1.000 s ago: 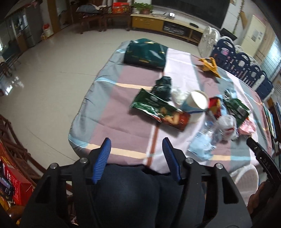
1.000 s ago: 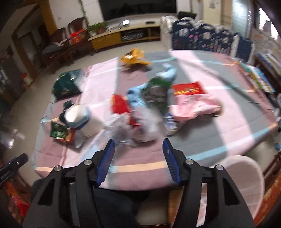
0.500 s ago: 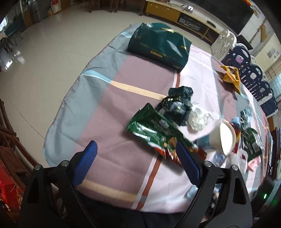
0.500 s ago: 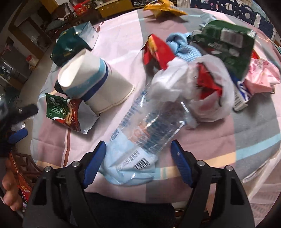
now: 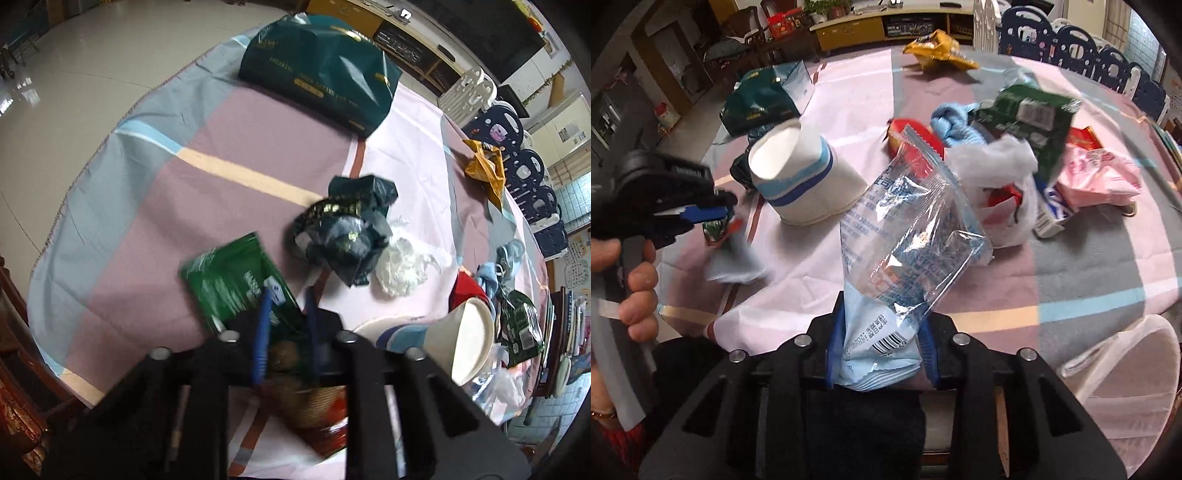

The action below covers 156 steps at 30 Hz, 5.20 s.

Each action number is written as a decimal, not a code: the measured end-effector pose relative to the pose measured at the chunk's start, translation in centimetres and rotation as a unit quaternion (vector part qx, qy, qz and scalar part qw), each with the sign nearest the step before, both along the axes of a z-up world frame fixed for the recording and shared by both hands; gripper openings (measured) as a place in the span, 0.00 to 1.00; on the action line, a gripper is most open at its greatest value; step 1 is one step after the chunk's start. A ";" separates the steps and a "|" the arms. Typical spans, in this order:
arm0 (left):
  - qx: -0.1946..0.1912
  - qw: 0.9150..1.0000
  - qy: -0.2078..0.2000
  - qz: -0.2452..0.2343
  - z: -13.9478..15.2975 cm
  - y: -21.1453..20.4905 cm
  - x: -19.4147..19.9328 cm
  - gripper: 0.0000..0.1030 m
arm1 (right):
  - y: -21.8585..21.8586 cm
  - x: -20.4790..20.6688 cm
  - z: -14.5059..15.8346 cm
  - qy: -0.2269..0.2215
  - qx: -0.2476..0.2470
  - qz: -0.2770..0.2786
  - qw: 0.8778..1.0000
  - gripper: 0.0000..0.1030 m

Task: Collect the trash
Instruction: 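Carry the bottle and green packet to the wastebasket and open both grippers, then grasp the white paper cup with the left gripper while the right grasps the plastic bag, then carry the cup and plastic bag over the wastebasket and release both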

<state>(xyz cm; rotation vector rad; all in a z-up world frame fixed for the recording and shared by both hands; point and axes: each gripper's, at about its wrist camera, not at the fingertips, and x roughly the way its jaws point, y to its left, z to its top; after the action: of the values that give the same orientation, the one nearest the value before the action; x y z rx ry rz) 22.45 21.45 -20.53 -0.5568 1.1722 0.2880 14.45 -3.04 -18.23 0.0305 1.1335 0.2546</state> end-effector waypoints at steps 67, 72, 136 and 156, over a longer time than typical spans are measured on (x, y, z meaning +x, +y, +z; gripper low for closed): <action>0.151 0.967 -0.080 -0.188 9.1 -13.4 -0.4 0.92 | -25.5 -13.5 11.1 -0.106 0.014 -0.273 0.956 0.86; 0.139 0.968 -0.043 -0.204 5.4 -12.9 2.0 0.92 | -22.8 -11.8 10.0 -0.082 0.008 -0.236 0.968 0.86; 0.217 0.932 -0.210 -0.203 15.9 -16.4 -16.4 0.62 | -11.5 -5.9 9.6 -0.119 -0.027 -0.091 0.988 0.22; 0.213 0.930 -0.214 -0.212 16.2 -17.2 -16.3 0.62 | -12.7 -6.9 10.4 -0.121 -0.023 -0.099 0.987 0.22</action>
<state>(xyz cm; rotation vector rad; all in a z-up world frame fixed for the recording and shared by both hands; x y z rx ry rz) 6.13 4.27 -4.35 0.0284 0.7445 0.0375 7.51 -15.78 -7.80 0.0698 0.8863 0.0518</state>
